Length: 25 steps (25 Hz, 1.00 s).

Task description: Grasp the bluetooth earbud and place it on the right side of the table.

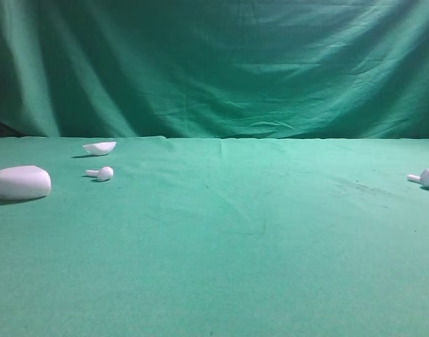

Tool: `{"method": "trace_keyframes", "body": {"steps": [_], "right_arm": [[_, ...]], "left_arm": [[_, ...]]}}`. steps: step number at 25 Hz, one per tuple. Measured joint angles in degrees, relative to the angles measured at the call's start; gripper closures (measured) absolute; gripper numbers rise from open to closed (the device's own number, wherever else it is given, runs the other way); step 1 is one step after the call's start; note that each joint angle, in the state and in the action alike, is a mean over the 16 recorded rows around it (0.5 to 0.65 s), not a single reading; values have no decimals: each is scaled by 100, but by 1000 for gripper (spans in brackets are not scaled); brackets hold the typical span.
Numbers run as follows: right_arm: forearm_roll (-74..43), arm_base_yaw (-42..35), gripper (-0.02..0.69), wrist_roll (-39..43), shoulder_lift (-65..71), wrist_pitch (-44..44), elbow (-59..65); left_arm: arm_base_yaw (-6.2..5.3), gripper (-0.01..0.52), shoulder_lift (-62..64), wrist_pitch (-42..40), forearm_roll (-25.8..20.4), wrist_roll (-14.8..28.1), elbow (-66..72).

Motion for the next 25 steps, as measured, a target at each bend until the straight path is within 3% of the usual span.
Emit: {"method": "trace_keyframes", "body": {"steps": [11,20,25], "right_arm": [[320,5,665,-457,-2124,135,466],[384,-1,665,-580,-2668,187,628],[293,-140,665,-679,-2867,-243,1082]], "left_arm": [[0,514,0,0,0,0,0],[0,514,0,0,0,0,0],[0,514,0,0,-1,0,0]]}}
